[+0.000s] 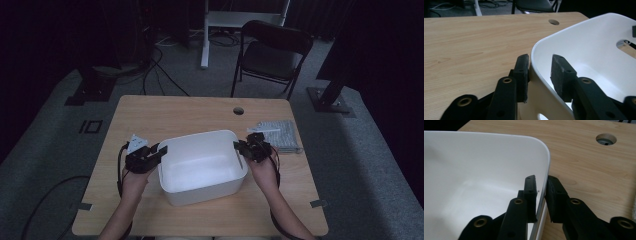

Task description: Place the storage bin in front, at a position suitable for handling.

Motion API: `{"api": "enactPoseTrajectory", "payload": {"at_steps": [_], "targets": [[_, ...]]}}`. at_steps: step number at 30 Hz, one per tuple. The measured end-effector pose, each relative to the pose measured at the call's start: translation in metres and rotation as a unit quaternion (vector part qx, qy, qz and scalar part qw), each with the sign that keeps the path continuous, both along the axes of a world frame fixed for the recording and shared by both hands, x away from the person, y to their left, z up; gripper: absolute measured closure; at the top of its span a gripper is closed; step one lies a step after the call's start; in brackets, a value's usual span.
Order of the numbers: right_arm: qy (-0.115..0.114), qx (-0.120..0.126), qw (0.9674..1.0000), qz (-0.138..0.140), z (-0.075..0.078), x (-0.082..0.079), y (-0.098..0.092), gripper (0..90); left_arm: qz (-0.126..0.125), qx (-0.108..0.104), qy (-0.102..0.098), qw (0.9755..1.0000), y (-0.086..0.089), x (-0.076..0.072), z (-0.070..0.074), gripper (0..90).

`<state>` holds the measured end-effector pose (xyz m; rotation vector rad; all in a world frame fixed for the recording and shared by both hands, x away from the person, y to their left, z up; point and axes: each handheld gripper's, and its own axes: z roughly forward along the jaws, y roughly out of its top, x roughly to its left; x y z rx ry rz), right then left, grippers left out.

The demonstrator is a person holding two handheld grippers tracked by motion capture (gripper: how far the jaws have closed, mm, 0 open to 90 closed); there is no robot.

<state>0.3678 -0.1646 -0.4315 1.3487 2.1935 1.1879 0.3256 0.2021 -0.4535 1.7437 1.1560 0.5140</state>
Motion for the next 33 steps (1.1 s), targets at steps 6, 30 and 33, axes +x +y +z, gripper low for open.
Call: {"api": "enactPoseTrajectory", "payload": {"at_steps": [6,30,33], "targets": [[-0.002,-0.008,1.0,0.002,0.001,0.006,0.002,81.9,-0.003,0.0,-0.003,1.0,-0.001,-0.002,-0.001,62.3],[-0.006,-0.006,0.9998,0.017,0.003,-0.004,0.017,83.6,-0.012,0.04,-0.004,0.9991,0.013,-0.009,0.004,77.6],[-0.006,-0.002,0.9998,0.018,0.003,-0.007,0.019,82.9,-0.012,0.035,-0.003,0.9993,0.017,-0.009,0.004,77.7]]}}
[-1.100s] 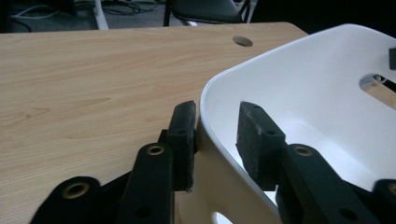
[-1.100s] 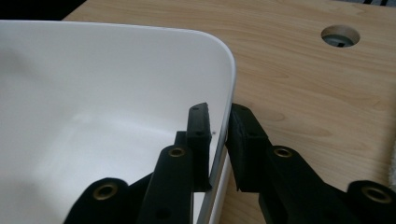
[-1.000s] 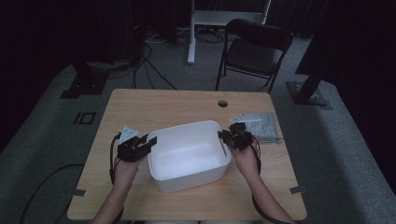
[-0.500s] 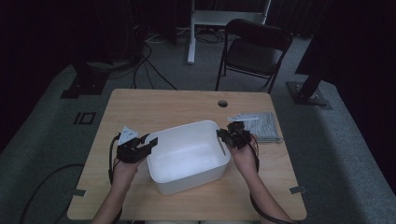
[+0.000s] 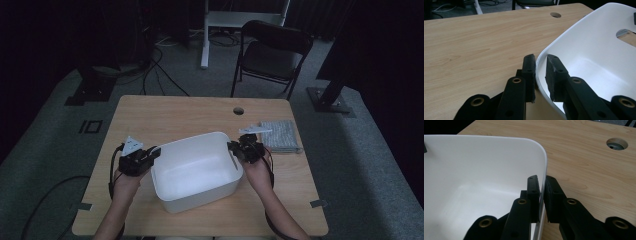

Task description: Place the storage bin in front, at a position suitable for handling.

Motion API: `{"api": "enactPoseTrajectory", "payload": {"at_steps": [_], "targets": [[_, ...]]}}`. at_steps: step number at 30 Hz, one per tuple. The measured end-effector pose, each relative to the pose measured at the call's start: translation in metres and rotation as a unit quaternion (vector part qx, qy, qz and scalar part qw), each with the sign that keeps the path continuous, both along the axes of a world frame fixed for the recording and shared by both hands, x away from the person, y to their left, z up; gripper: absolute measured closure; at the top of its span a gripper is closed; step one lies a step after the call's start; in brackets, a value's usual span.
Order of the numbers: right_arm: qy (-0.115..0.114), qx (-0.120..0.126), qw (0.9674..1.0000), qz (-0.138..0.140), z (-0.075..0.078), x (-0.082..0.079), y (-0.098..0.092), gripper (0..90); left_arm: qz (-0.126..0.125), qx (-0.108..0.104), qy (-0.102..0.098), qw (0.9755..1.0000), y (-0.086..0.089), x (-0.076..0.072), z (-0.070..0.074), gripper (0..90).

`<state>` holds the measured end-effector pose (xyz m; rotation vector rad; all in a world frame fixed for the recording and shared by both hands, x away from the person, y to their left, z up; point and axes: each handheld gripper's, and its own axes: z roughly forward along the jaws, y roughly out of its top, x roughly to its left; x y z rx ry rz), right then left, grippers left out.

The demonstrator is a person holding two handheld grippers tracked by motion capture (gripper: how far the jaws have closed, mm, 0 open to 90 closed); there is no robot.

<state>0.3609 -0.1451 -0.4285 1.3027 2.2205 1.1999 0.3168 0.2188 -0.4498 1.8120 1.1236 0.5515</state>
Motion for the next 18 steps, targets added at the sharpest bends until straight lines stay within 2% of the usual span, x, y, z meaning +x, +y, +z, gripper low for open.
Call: {"api": "enactPoseTrajectory", "payload": {"at_steps": [5,7,9,14,18], "targets": [[-0.004,0.01,0.9999,0.0,-0.001,-0.005,0.003,82.5,-0.009,-0.001,-0.001,1.0,0.006,0.001,0.0,77.8],[-0.01,0.005,0.9999,-0.005,-0.002,-0.009,0.004,82.5,-0.012,-0.001,-0.003,0.9999,0.006,0.001,0.0,77.7],[-0.01,0.006,0.9999,-0.005,-0.002,-0.011,0.004,80.6,-0.021,-0.004,-0.005,0.9998,0.008,0.001,-0.001,77.7],[-0.001,0.03,0.9995,0.012,-0.001,-0.012,-0.003,72.4,-0.021,-0.006,-0.005,0.9997,0.008,0.001,-0.001,77.6],[-0.007,0.027,0.9995,0.018,-0.001,-0.015,-0.002,68.6,-0.019,-0.012,-0.006,0.9997,0.008,0.001,-0.002,77.5]]}}
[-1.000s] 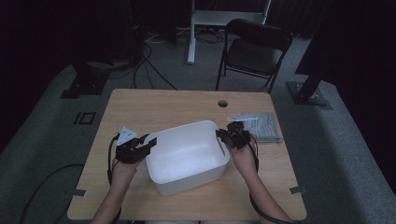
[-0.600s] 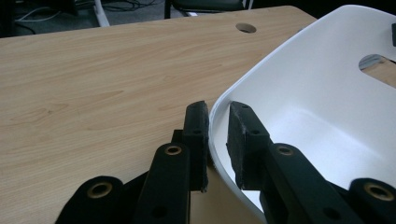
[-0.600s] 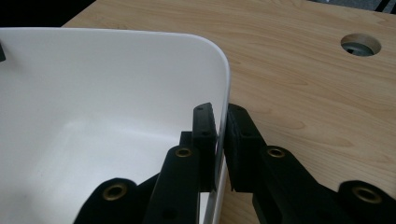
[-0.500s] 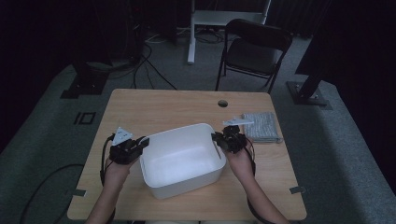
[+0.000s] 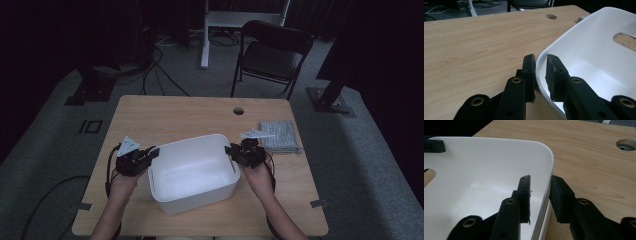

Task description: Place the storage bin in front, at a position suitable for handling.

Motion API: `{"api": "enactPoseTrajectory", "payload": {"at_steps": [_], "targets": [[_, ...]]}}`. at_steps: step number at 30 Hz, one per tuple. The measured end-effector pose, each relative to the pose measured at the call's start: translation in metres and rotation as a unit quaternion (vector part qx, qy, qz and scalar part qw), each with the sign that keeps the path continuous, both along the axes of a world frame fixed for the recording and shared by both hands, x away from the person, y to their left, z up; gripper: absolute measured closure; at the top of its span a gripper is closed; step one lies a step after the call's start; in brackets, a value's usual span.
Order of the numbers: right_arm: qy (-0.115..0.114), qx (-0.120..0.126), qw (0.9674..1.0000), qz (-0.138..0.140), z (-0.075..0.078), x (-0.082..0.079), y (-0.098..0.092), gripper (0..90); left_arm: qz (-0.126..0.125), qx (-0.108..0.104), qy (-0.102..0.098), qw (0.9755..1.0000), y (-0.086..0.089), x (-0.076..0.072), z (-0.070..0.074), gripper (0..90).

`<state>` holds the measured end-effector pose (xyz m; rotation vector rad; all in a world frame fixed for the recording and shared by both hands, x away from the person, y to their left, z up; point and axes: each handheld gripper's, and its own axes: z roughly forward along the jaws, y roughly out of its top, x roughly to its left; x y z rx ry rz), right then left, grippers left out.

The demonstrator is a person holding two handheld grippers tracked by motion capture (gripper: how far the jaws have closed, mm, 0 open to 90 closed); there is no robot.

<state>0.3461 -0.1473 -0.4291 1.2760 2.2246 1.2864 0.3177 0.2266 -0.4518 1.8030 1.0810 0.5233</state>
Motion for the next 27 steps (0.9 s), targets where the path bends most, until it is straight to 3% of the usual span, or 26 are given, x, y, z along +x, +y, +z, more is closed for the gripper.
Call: {"api": "enactPoseTrajectory", "payload": {"at_steps": [11,14,17,23,27], "targets": [[0.001,0.009,0.9997,0.021,-0.003,0.001,0.0,55.5,0.001,-0.002,0.001,1.0,0.0,0.0,0.0,77.4],[-0.005,0.003,0.9996,0.029,0.001,-0.001,0.001,51.4,0.001,-0.005,0.001,1.0,0.0,0.0,-0.001,77.3],[-0.01,0.014,0.9992,0.036,0.007,-0.002,-0.002,47.9,0.0,-0.006,0.001,1.0,-0.001,0.001,-0.001,77.2],[-0.024,0.021,0.9987,0.039,0.014,-0.005,-0.008,45.3,-0.002,-0.006,0.001,1.0,-0.002,0.002,-0.001,77.2],[-0.019,0.027,0.9988,0.037,0.012,-0.002,-0.013,45.3,-0.002,-0.009,0.002,1.0,-0.002,0.002,-0.001,77.2]]}}
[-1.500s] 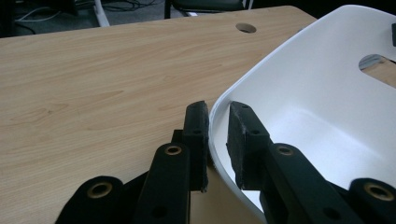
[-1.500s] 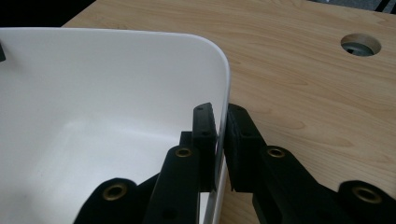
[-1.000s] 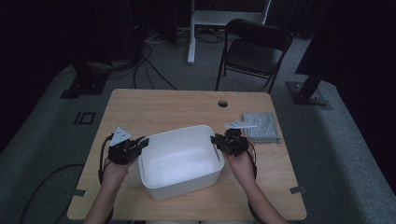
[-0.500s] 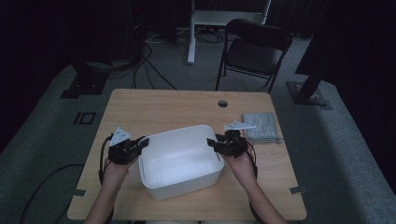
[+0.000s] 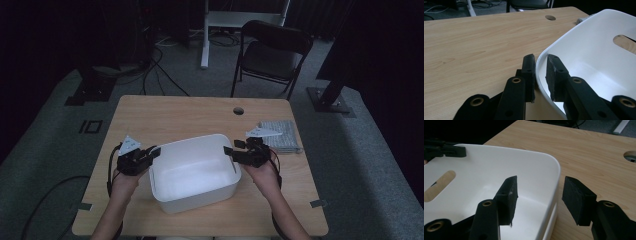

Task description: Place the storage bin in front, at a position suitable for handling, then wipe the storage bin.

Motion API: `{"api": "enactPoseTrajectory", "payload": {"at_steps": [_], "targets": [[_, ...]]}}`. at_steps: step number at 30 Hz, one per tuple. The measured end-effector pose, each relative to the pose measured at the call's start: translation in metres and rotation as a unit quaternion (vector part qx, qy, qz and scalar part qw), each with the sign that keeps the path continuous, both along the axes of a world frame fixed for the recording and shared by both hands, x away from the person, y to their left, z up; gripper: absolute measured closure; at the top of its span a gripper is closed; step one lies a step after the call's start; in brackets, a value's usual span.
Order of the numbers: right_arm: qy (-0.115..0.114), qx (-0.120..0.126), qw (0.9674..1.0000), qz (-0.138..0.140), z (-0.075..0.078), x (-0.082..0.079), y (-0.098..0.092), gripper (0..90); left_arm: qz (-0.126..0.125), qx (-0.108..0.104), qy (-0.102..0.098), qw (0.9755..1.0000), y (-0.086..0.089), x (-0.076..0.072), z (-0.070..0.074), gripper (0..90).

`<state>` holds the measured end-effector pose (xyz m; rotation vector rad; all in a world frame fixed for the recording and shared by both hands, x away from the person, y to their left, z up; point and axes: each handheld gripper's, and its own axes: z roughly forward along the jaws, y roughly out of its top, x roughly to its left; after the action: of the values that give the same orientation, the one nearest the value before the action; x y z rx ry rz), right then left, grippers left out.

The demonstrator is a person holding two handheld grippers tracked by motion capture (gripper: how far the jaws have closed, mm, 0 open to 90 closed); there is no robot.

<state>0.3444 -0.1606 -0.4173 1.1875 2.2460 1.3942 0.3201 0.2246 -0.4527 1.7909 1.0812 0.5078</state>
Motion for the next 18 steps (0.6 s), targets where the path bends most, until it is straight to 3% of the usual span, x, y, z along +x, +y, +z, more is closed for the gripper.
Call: {"api": "enactPoseTrajectory", "payload": {"at_steps": [7,12,18], "targets": [[0.006,0.001,0.9999,0.012,-0.004,0.001,-0.001,43.0,0.0,0.0,0.0,1.0,0.0,0.0,0.0,77.1],[0.002,0.001,1.0,0.008,-0.003,0.001,-0.002,43.0,0.0,-0.003,0.0,1.0,0.0,0.0,0.0,77.1],[-0.01,0.015,0.9998,-0.005,0.002,0.002,-0.016,43.4,-0.003,0.0,0.001,1.0,0.0,0.001,0.0,77.0]]}}
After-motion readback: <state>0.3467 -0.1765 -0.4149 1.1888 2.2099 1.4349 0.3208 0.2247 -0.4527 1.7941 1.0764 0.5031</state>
